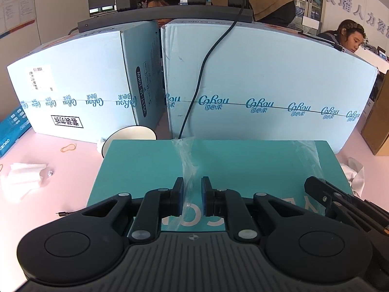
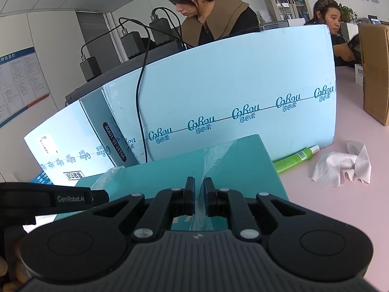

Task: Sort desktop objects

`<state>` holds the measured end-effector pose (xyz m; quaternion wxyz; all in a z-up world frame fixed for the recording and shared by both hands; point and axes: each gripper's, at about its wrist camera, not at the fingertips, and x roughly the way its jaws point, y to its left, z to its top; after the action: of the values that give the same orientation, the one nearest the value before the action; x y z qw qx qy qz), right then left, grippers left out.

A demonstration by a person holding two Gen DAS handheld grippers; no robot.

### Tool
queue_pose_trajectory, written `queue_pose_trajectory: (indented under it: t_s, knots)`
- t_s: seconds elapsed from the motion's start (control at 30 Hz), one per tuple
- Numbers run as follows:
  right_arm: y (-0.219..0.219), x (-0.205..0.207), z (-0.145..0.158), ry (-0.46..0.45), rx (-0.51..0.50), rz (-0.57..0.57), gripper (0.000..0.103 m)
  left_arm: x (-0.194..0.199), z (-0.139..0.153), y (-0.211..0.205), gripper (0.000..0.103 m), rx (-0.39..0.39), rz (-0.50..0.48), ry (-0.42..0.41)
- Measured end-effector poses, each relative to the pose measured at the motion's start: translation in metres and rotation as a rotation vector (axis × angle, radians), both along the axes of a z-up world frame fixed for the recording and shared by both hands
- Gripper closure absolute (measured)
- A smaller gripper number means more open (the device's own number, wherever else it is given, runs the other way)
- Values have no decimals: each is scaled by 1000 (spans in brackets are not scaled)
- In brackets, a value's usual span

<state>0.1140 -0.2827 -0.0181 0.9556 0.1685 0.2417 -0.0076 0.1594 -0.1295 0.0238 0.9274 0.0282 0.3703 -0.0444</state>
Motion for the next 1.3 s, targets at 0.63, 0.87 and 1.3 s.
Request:
queue_pose_trajectory:
  t_s: [0.63, 0.87, 1.3]
  knots:
    - [-2, 1, -3, 5, 15, 10, 90, 0, -6, -2, 81, 14, -21, 0]
    - [-4, -1, -4, 0, 32, 15, 90, -1, -13, -5, 31, 9, -31, 36]
    - [-13, -14, -5, -16, 57, -1, 89, -4, -20, 5, 0, -95, 14, 53]
